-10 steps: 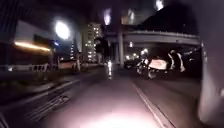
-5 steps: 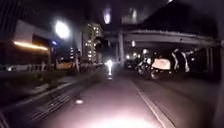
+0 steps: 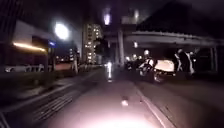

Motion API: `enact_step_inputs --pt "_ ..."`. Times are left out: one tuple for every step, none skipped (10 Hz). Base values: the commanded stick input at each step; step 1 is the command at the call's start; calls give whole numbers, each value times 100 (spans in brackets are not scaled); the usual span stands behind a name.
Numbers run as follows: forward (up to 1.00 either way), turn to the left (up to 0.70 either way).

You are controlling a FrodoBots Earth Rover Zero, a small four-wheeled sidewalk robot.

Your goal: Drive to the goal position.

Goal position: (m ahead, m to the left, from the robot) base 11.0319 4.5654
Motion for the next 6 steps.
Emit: enact_step_inputs --pt "45 0" --pt "45 0" --pt "45 0" --pt "45 0" --pt "45 0" --pt "62 0"
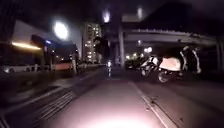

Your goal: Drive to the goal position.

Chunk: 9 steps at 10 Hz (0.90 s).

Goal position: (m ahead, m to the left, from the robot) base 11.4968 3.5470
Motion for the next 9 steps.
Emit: enact_step_inputs --pt "70 0" --pt "70 0" --pt "70 0" --pt "70 0" --pt "70 0" --pt "70 0" --pt "70 0" --pt "70 0" --pt "70 0"
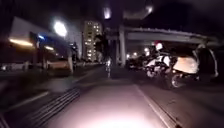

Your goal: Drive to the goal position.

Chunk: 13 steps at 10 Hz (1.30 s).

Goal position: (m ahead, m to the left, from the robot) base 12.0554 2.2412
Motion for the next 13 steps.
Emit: enact_step_inputs --pt "70 0" --pt "70 0" --pt "70 0" --pt "70 0" --pt "70 0" --pt "70 -10" --pt "70 -14" --pt "70 -10" --pt "70 -2" --pt "70 0" --pt "70 0" --pt "70 0" --pt "70 0"
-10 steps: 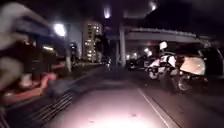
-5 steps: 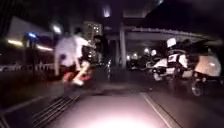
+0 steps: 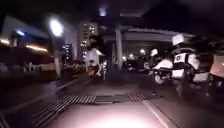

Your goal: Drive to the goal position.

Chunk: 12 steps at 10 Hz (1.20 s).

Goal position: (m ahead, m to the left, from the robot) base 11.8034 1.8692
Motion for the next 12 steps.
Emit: enact_step_inputs --pt "70 0" --pt "59 0" --pt "45 0" --pt "45 0" --pt "45 0" --pt "45 0" --pt "45 0" --pt "45 0" --pt "45 0" --pt "45 0" --pt "45 0" --pt "45 0"
